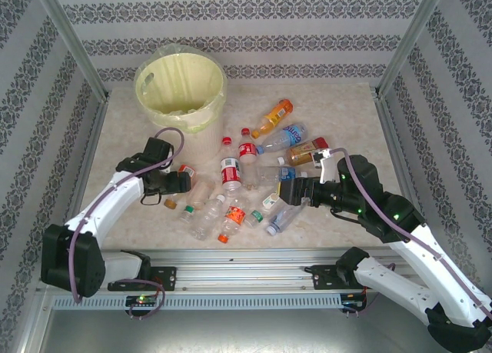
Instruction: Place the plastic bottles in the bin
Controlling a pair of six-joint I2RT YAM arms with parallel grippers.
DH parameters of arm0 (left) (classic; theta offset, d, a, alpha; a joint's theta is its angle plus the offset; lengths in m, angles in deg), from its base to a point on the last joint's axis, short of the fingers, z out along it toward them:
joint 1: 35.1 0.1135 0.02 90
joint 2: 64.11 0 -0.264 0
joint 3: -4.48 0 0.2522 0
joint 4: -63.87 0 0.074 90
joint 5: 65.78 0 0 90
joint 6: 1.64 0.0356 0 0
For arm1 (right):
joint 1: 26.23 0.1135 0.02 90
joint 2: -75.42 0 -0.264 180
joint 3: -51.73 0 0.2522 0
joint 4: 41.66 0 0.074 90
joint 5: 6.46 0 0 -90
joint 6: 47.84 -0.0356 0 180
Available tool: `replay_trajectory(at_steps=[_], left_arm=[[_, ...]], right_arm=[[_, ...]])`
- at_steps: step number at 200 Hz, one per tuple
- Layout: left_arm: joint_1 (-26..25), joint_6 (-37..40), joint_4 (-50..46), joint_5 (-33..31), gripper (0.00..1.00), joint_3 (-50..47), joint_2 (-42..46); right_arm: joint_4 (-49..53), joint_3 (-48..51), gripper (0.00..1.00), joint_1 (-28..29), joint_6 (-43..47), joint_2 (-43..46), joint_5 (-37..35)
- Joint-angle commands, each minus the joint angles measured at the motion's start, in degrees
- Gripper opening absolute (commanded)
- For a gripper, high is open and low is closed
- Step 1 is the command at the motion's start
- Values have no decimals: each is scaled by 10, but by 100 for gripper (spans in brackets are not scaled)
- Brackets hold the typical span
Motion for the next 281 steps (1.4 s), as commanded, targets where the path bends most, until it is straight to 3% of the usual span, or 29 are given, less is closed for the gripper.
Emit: replay_trajectory(at_steps=[1,159,237,281], left_arm=[[-5,-15,37,-22,81,-2,-22],[6,-28,114,-30,74,-9,-144],[7,-48,122,-27,61,-34,-131],[7,-60,95,-40,54,-35,-77]], right_arm=[[-10,7,98,6,1,0,2],[-15,18,98,6,-2,1,-2],[-16,21,98,6,-2,1,-4],[-16,20,98,6,-2,4,-3]])
